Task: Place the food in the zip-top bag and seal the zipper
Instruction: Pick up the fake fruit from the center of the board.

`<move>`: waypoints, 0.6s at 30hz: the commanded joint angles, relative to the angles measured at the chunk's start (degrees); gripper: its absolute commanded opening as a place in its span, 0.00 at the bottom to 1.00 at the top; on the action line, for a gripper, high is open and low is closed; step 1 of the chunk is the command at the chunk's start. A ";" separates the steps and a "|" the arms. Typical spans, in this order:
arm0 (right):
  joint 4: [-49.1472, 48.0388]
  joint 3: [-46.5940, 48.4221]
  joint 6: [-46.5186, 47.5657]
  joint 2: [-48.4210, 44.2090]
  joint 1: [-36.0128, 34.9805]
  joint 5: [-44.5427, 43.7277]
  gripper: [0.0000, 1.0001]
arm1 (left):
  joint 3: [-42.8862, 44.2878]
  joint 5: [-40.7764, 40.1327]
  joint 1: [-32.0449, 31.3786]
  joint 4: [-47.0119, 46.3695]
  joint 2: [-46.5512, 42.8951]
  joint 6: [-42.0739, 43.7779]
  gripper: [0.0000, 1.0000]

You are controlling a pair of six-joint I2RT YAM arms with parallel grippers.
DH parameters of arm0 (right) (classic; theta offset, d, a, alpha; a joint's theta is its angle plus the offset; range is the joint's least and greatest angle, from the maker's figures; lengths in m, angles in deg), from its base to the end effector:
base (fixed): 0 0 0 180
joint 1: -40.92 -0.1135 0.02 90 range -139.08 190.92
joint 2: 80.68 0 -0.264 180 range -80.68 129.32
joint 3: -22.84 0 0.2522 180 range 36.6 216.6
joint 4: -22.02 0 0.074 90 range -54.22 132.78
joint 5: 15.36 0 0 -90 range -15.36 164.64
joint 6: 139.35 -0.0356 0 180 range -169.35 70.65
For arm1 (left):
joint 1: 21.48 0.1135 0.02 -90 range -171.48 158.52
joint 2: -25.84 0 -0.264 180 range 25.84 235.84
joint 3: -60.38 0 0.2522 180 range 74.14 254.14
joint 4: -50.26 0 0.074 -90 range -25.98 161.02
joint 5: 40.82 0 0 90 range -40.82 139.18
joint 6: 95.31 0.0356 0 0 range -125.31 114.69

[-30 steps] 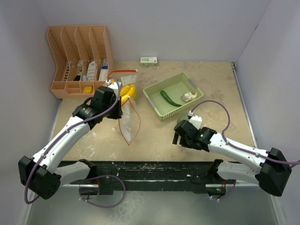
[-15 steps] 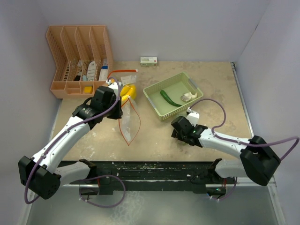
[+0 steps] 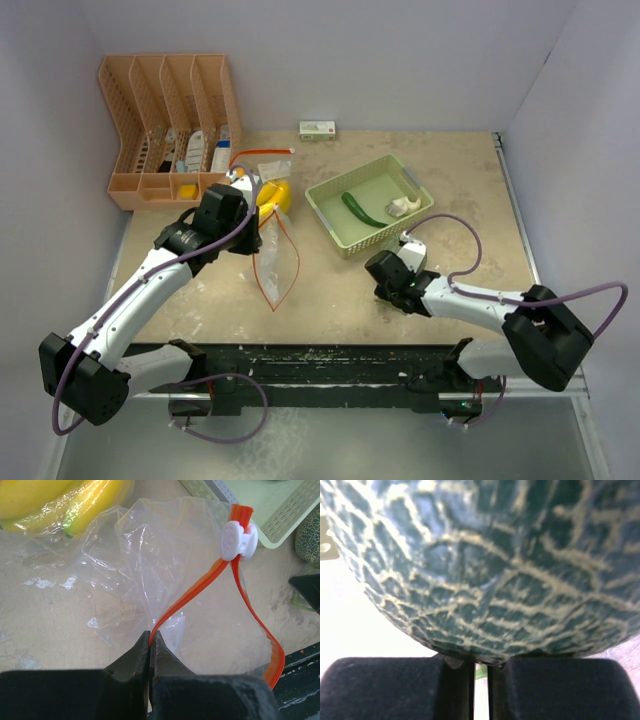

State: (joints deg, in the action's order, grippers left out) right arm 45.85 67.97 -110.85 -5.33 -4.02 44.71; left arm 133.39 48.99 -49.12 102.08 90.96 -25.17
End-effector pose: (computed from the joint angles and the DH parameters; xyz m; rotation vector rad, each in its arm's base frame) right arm 0.1773 0.1518 0.1571 0.5405 2.2979 0.2347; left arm 0.2106 -0.1102 0.3116 0.1594 2.3684 -0.4029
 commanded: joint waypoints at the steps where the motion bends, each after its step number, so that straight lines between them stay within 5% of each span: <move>1: -0.76 -1.92 0.16 -1.26 0.20 2.20 0.00 | 0.64 0.49 0.30 -0.76 -1.41 1.40 0.00; 11: 3.45 4.41 11.43 -20.44 0.16 4.66 0.00 | 1.12 0.28 0.30 -0.57 -1.31 1.50 0.00; 18: 3.16 15.39 23.83 -27.98 0.18 16.97 0.00 | 0.79 0.64 0.30 -1.19 0.44 0.96 0.00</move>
State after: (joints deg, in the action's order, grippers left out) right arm 50.13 75.78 -96.42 -31.75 -3.94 54.02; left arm 133.39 48.99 -49.12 102.48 90.96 -25.15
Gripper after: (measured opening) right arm 0.027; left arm 0.008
